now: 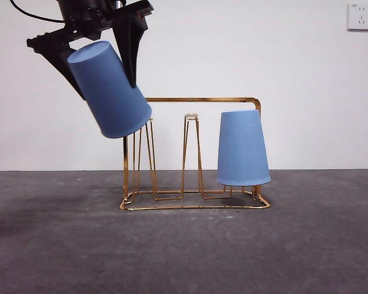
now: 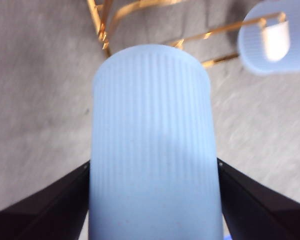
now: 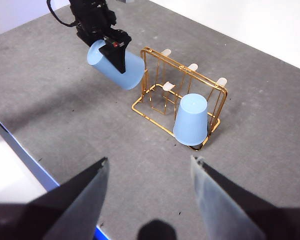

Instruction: Pick up cup 1,put cup 1 in the cup rack,pick up cup 2,put cup 2 in the cup rack

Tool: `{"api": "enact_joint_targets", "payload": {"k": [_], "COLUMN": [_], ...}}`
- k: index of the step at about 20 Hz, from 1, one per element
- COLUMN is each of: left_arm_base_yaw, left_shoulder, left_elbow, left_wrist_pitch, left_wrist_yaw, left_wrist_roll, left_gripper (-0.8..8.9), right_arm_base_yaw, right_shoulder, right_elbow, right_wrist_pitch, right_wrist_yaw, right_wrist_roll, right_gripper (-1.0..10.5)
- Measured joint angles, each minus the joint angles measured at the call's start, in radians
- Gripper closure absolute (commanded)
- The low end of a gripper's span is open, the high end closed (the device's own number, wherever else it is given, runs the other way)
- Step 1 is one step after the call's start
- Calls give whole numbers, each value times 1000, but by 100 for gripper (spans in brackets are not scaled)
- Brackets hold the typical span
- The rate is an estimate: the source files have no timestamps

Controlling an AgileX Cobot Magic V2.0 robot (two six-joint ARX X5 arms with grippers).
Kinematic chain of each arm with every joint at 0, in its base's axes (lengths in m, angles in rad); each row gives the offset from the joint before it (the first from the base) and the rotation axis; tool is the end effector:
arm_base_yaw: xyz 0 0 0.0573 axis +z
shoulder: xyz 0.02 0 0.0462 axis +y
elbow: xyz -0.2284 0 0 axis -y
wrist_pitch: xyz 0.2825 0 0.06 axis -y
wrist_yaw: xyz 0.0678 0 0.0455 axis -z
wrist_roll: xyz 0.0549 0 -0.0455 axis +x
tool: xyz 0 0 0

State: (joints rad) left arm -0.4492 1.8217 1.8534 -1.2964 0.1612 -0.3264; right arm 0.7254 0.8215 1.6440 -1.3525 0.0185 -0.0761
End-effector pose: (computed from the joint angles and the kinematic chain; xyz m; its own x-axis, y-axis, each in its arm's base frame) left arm 0.3510 -0.1790 0.2774 0.1982 -0.2737 -0.9412 0.1719 0.9550 -0.2416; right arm 0.0894 0.0779 0.4566 0.6577 0.5585 -0.5054 -0.6783 0.7310 -0.0749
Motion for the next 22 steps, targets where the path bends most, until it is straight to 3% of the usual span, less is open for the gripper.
{"api": "enact_joint_targets", "payload": {"k": [22], "left_arm_base_yaw": [-6], "left_shoulder": [93], "left_elbow": [7], "left_wrist_pitch": [114], "left_wrist_yaw": [16], "left_wrist_roll": [-50], "left_gripper": [820], "right_arm_base_yaw": [0], "right_shoulder": [0], "right_elbow": [0], "right_wrist_pitch": [0], "right_wrist_yaw": [0], "right_wrist_roll": [0], "right_gripper": [668]}}
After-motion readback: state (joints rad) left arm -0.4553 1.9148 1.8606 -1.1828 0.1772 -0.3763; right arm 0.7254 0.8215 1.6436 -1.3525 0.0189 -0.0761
